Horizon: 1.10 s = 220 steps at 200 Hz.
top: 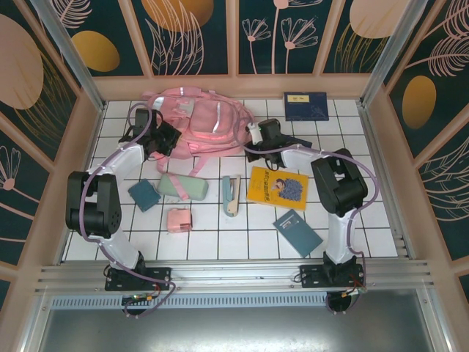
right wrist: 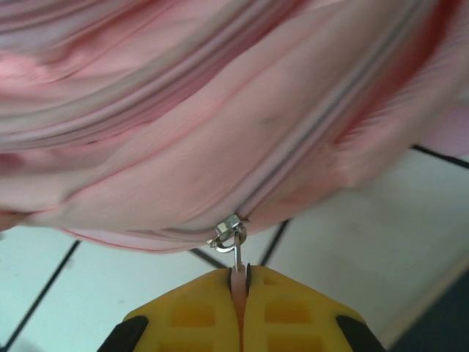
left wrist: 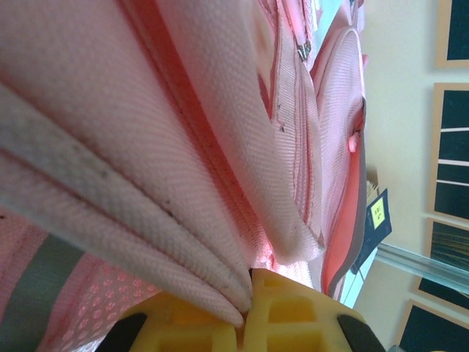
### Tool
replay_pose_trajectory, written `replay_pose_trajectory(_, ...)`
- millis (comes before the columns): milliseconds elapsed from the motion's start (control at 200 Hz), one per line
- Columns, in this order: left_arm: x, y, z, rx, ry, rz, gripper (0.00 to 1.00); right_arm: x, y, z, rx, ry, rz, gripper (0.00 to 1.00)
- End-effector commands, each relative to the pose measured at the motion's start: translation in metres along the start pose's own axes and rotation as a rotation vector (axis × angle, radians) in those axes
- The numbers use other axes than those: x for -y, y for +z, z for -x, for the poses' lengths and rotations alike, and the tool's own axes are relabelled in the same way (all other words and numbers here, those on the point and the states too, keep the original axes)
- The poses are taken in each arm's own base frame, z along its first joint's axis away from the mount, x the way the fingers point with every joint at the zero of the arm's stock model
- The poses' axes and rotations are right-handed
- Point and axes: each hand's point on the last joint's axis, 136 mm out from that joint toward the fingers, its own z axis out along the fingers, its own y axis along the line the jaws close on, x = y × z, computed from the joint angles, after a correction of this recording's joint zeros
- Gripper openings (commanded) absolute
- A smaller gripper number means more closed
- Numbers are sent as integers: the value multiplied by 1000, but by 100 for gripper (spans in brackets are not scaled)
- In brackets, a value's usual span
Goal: Pack the student bag
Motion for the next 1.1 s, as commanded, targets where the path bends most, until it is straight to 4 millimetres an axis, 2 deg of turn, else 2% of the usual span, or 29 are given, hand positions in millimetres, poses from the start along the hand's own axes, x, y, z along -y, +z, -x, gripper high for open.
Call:
replay_pose_trajectory(0,14,-24,30,136,63,-22,0,50,-6,7,4,42,-118,0)
replay_pose_trajectory(145,14,-25,32,141,90,-15,0,66,6,27,39,54,-110,0)
replay_pose_trajectory(275,17,-22,45,174,202,36,0,54,12,36,50,61,-35,0)
replay_pose_trajectory(290,10,-13,47,169,214,68,0,52,11,36,51,66,-24,0)
replay_pose_trajectory(340,7,-6,53,171,258,116,0,43,4,37,69,84,12,0)
replay_pose_trajectory(490,26,8,58,131,358,111,0,4,-25,40,139,40,79,0)
replay_pose_trajectory(676,42,19,66,117,428,132,5,-44,-50,39,160,-7,184,0)
replay_pose_trajectory(841,62,26,61,100,522,138,12,-86,-62,28,146,-35,271,0)
replay_pose_trajectory(871,65,28,60,95,538,141,14,-88,-64,26,142,-33,278,0)
replay_pose_trajectory(891,67,29,60,92,547,144,14,-100,-64,23,134,-44,297,0)
replay_pose_trajectory(1096,82,48,64,65,610,148,23,-170,-75,10,102,-65,436,0)
